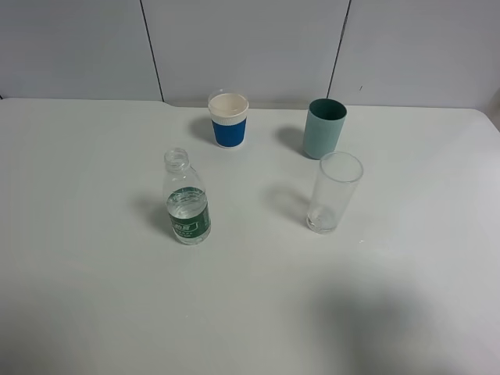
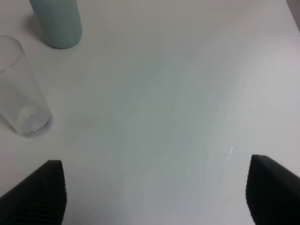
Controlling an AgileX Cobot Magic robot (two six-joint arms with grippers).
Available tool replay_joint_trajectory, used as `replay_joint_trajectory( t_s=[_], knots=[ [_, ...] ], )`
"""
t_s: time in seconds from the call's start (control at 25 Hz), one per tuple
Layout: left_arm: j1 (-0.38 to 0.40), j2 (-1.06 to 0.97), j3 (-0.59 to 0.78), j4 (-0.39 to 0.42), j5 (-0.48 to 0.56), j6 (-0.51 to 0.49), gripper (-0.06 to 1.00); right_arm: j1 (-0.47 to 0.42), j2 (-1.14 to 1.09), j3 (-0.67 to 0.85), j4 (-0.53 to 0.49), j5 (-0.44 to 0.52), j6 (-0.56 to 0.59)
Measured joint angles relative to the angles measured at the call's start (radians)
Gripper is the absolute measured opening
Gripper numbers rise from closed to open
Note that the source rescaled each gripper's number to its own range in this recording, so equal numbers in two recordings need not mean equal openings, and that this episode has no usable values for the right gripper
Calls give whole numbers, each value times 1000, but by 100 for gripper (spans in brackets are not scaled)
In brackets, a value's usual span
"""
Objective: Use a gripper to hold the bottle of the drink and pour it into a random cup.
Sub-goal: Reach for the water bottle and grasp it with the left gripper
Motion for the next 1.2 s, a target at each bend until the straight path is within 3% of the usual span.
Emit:
replay_joint_trajectory(
  t_s=[1.2],
  knots=[
    [0, 0, 0, 1, 0, 0, 100, 0, 0, 0, 0, 0, 0]
  ],
)
